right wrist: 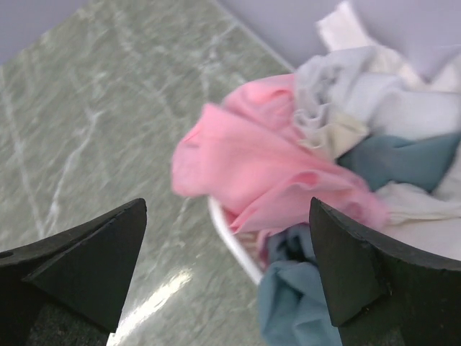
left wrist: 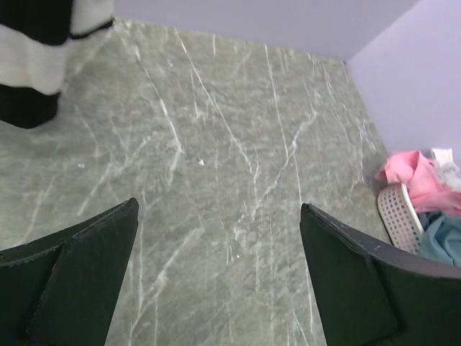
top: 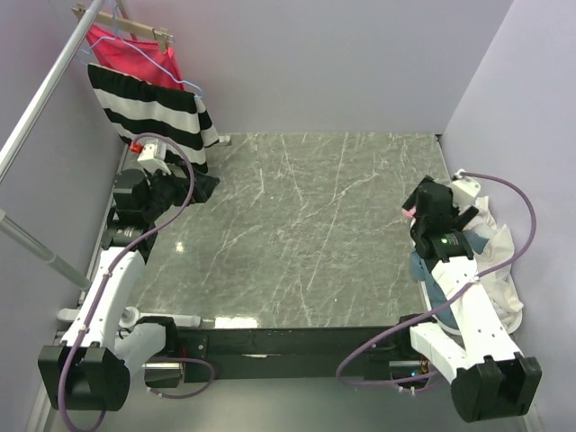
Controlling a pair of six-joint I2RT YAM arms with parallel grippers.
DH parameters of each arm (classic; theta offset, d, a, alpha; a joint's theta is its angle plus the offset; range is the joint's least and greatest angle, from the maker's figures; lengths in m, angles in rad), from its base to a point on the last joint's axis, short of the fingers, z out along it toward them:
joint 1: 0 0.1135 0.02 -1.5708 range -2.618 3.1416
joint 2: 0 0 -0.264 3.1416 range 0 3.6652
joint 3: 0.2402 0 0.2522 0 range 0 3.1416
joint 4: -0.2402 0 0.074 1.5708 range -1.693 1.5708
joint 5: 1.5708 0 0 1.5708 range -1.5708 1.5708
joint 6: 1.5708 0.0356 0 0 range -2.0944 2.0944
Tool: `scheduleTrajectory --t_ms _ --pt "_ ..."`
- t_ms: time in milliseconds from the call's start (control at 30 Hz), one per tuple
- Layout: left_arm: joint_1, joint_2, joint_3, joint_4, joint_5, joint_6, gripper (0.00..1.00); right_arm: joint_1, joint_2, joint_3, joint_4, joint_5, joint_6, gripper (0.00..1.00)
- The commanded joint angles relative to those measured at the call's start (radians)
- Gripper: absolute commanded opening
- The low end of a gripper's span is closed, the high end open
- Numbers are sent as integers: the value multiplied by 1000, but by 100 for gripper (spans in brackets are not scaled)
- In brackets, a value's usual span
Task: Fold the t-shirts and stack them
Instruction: Grab crumpled tshirt from bin with the right arm
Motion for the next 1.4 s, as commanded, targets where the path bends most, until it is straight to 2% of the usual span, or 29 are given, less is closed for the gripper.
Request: scheduleTrajectory --t_ms 0,167,300,367,400,567,600,867,1000,1167,1367 --pt "-3 46 -20 79 93 -2 99 -90 31 -16 8 24 -16 100" --pt "-3 91 -20 79 127 0 99 -134 86 -12 -42 -5 9 96" --pt "-3 125 -10 62 127 12 100 -136 80 -25 -70 -76 18 76" --pt "-3 137 -8 52 130 17 99 -136 57 -42 -69 -77 22 72" --pt "-4 149 -3 49 137 23 99 -136 54 -44 -73 -67 26 63" --pt "-6 189 23 -16 130 44 99 -134 68 -42 -122 -77 62 60" --pt "-6 201 27 -22 130 47 99 -136 73 -36 -130 -67 70 55" --pt "-9 244 49 -77 76 59 99 -127 48 -88 -138 -103 105 51" --pt "-10 257 56 -82 84 61 99 -107 8 -70 -184 -45 131 57" --pt "-13 264 49 -53 101 56 99 -108 -70 -18 -236 -10 130 58" --pt "-23 321 76 -60 136 58 99 -107 -13 42 -368 18 153 59"
